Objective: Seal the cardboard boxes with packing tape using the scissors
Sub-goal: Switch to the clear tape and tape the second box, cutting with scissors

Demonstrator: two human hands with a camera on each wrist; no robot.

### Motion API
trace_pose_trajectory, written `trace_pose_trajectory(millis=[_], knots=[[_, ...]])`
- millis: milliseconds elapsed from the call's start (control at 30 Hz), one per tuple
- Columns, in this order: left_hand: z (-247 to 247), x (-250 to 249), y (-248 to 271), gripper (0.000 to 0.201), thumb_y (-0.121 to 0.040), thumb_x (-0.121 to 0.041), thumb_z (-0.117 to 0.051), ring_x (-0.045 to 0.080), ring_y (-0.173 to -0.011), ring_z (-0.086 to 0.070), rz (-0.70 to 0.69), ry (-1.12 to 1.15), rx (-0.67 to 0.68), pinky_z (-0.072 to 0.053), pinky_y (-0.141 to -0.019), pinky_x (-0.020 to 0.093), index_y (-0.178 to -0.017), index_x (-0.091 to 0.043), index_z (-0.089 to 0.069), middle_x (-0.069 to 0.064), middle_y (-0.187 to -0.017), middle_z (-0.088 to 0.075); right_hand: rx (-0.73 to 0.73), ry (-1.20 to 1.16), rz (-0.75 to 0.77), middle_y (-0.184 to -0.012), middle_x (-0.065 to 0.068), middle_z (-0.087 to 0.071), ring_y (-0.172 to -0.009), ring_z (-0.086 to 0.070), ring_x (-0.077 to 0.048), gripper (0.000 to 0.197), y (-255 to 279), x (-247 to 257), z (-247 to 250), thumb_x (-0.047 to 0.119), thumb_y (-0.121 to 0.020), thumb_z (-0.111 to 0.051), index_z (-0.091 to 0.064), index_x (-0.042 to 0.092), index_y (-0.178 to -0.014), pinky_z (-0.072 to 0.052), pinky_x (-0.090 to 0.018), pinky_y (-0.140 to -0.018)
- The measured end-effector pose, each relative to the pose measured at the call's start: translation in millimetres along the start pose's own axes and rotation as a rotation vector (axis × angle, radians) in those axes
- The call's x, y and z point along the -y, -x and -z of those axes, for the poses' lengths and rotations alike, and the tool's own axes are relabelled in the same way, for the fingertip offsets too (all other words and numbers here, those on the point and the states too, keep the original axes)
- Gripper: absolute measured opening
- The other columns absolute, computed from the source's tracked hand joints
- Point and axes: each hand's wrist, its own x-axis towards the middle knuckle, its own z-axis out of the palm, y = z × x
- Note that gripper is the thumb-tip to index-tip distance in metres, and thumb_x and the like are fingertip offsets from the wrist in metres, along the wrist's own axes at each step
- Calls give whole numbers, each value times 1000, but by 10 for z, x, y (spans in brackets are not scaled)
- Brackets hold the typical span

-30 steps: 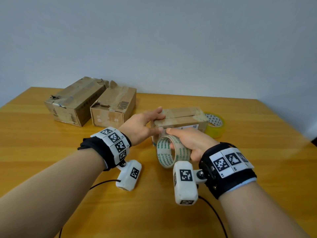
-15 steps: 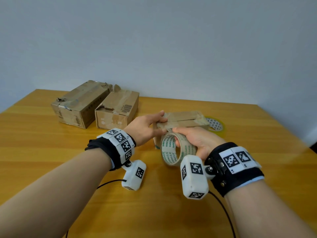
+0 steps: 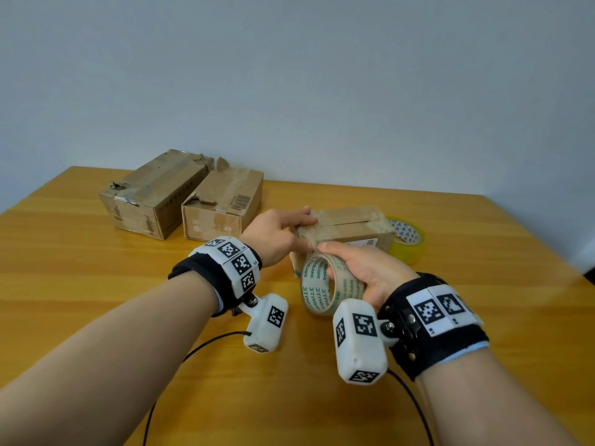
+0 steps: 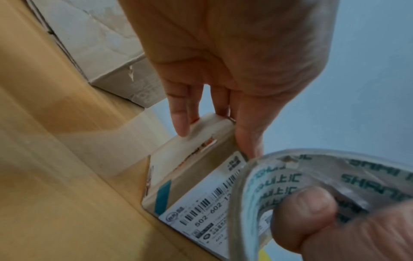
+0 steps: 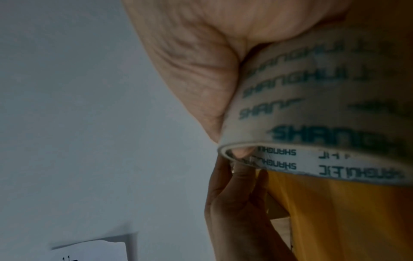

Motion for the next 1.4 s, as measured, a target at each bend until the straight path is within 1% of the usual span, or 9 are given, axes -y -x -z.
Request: trace_pose_trajectory(millis=[167,300,400,567,700,900,1067,1200,1400], knots=[[-19,-90,-60,53,-69,20,-67,15,-130,-49,176,335,-38,-42,-110,35,-110,-13,-76,-10,-136,-60,-2,11,20,-60,-9,-69,-56,-68,-25,28,-58,-8,10,34,-85,-79,-69,9,-87,-55,-54,-95],[-18,-115,-53,50,-70,22,-65,16,-134,-46,215,417,-9,-41,-109,31,-108,-10,-76,-8,-140,-56,30,24,23,-81,-17,-76,-83,-74,-36,36,-79,-41,-26,37,-84,-79,-69,6,-100,-55,-57,-94],[11,-102,-14,50,-75,21,-61,11,-136,-37,190,404,72,-41,-92,17,-111,-12,-75,-11,-147,-49,58,27,10,-90,-18,-77,-92,-74,-37,45,-101,-80,-75,41,-81,-81,-70,7,-109,-55,-57,-94],[107,-92,11,48,-81,13,-65,11,-144,-29,131,250,217,-27,-106,25,-119,-15,-71,-14,-154,-38,79,23,18,-99,-18,-77,-98,-73,-38,46,-135,-133,-112,41,-82,-80,-71,9,-114,-54,-57,-95],[140,-93,-14,46,-78,4,-74,8,-142,-32,124,161,222,-23,-112,31,-114,-24,-75,-19,-150,-42,79,6,19,-98,-18,-77,-98,-73,-39,46,-122,-141,-87,40,-82,-80,-70,8,-113,-54,-58,-95],[7,-174,-29,47,-78,15,-62,17,-144,-31,165,218,102,-25,-120,38,-115,-12,-73,-9,-152,-42,46,-24,27,-94,-20,-76,-95,-73,-39,48,-110,-94,-14,39,-84,-79,-68,6,-117,-55,-58,-94],[51,-230,25,48,-88,14,-52,16,-147,-25,119,117,185,-25,-113,23,-130,-7,-63,-3,-160,-29,43,-28,28,-90,-20,-75,-90,-73,-39,46,-99,-113,7,37,-84,-79,-68,5,-114,-55,-59,-92],[57,-267,37,50,-91,14,-49,15,-148,-23,122,48,222,-23,-119,28,-135,-7,-58,-5,-160,-26,41,-30,21,-96,-21,-76,-96,-73,-41,50,-125,-122,-5,40,-81,-81,-68,5,-116,-55,-59,-92],[81,-174,58,49,-94,14,-46,16,-147,-25,66,78,237,-29,-116,25,-138,-5,-54,-2,-159,-27,9,-44,58,-93,-21,-77,-86,-75,-38,57,-199,-184,-33,42,-74,-86,-68,6,-114,-57,-58,-90]])
